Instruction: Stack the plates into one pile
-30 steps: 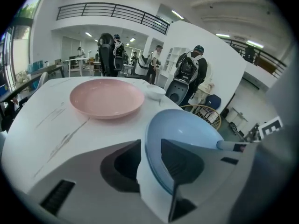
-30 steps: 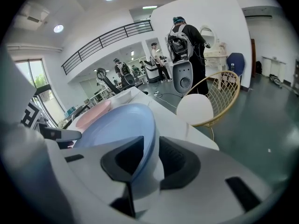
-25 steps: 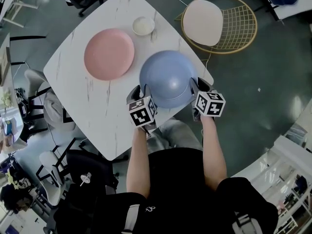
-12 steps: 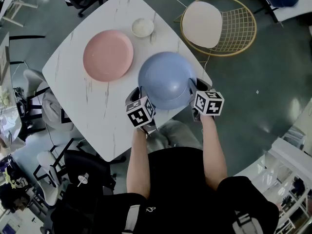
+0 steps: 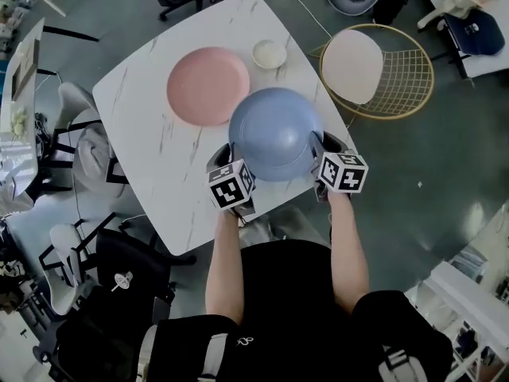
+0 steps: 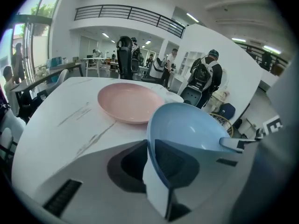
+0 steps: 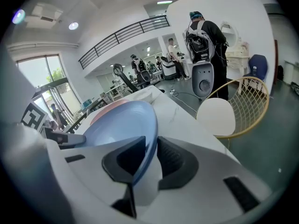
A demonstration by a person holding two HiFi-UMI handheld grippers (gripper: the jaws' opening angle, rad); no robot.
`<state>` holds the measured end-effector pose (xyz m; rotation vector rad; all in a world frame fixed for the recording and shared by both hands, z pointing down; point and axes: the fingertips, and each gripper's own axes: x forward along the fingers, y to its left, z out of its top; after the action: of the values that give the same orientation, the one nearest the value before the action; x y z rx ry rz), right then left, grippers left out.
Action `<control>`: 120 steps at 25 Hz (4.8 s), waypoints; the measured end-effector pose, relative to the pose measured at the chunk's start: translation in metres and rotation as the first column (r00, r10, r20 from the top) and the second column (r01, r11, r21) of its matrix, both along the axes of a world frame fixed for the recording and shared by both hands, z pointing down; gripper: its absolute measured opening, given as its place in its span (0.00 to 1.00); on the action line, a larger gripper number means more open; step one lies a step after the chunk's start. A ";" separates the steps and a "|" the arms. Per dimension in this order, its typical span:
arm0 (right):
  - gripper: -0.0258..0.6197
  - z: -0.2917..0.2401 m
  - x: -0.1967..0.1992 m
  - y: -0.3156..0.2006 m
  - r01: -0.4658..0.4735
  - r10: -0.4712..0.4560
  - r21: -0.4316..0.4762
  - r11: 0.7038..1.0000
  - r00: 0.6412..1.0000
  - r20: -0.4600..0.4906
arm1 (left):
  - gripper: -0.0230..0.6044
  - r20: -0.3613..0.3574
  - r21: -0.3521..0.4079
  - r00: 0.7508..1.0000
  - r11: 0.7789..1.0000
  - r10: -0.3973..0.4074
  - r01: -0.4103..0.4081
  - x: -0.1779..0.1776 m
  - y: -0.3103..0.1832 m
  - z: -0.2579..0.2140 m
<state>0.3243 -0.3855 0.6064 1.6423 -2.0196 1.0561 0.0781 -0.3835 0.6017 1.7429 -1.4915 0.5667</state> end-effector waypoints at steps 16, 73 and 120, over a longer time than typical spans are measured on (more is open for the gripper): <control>0.17 -0.021 -0.106 -0.075 0.134 -0.136 0.055 0.989 0.990 0.034 | 0.14 0.029 0.069 0.986 0.984 -0.167 0.164 -0.103 -0.039 -0.028; 0.05 -0.086 -0.185 -0.117 0.193 -0.220 0.318 0.928 0.974 0.051 | 0.06 0.017 0.399 0.928 0.853 -0.373 0.336 -0.161 -0.026 -0.104; 0.05 -0.311 -0.209 -0.034 0.397 -0.470 0.718 0.571 0.876 -0.110 | 0.06 0.043 0.789 0.934 0.586 -0.353 0.186 -0.110 0.033 -0.312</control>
<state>0.1148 -0.4198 0.2952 1.2247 -2.9389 0.1148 -0.0318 -0.3506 0.2901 2.0353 -2.3363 -0.1395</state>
